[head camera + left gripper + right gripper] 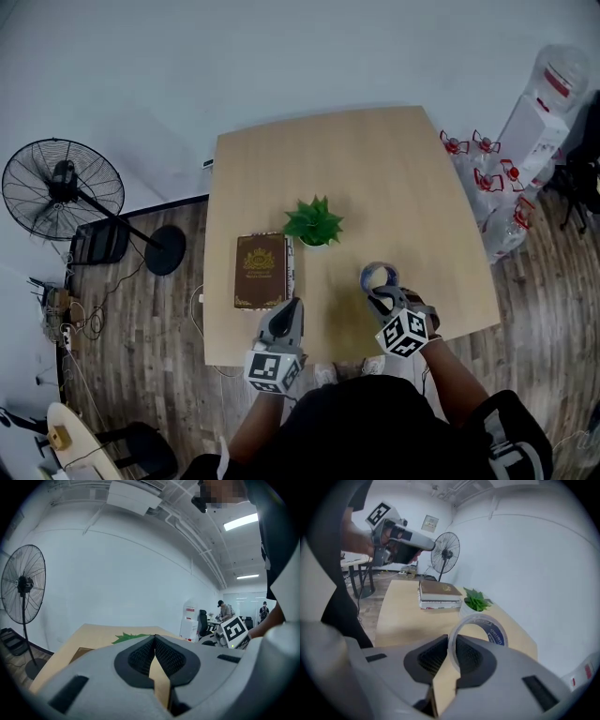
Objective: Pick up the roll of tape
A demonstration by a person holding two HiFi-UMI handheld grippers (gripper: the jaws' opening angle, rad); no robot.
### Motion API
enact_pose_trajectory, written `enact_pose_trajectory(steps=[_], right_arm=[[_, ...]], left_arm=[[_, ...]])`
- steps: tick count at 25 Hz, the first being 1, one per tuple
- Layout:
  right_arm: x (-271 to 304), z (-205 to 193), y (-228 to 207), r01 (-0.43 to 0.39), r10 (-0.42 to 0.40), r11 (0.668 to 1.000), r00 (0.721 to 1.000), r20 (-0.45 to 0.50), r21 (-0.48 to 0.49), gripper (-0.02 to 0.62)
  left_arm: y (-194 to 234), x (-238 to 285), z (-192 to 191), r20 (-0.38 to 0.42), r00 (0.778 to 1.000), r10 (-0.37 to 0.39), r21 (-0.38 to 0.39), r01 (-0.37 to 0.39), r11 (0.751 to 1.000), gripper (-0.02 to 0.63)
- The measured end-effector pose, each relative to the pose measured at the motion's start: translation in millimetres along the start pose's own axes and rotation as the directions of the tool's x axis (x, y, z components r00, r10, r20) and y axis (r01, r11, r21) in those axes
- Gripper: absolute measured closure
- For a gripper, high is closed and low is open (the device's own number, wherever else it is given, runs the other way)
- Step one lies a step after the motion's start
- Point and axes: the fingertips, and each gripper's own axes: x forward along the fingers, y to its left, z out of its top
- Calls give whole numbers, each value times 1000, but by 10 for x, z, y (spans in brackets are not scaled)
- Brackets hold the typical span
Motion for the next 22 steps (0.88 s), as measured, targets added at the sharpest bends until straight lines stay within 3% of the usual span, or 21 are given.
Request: enact_pose_trajectory(steps=[4, 8, 16, 22], right_arm=[[-274, 339, -239, 115, -125, 990, 986, 115, 83, 545], [-586, 688, -426, 196, -233, 964, 948, 217, 181, 545], [-994, 1081, -689, 249, -377, 900, 856, 353, 359, 549], [-1140, 1171, -763, 304, -449, 872, 809, 380, 383, 549]], left_arm=[[-46, 24, 29, 3, 1000, -14, 2, 14, 1000, 606], [-64, 26, 77, 11, 1000, -17, -3, 17, 1000, 606], [-115, 45, 155, 30, 999, -31, -6, 32, 999, 606], [-151, 36, 261, 49, 998, -39, 0, 39, 999, 606]])
